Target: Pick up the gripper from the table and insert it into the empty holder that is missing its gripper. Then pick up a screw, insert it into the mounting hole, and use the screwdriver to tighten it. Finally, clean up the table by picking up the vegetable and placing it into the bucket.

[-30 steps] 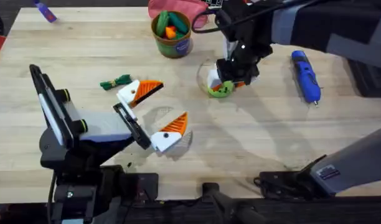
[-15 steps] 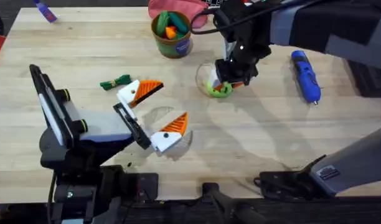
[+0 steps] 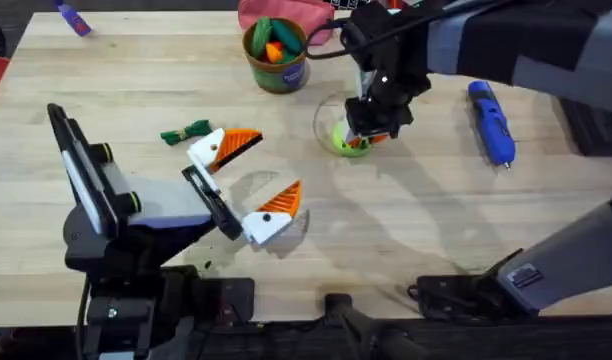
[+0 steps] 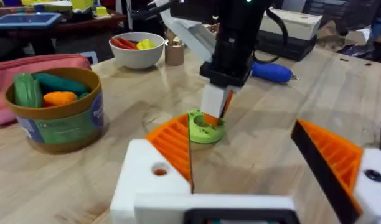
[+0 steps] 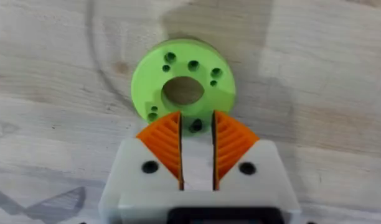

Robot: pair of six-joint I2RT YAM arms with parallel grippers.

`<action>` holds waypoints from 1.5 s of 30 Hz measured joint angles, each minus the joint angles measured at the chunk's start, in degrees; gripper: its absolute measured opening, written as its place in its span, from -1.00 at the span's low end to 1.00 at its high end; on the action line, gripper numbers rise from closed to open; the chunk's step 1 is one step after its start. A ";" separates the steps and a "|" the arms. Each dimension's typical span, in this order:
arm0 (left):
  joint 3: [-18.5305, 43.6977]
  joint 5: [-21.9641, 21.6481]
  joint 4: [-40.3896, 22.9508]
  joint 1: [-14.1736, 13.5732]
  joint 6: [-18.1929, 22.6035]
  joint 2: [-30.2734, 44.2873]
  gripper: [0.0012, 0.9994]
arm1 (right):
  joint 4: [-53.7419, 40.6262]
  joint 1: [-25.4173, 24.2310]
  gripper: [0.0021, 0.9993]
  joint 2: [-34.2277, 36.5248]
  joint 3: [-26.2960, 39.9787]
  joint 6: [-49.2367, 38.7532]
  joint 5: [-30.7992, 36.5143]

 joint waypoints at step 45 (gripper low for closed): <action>0.00 0.00 0.00 0.00 0.01 0.00 0.97 | -27.18 11.11 -0.99 -2.45 44.14 -14.54 0.44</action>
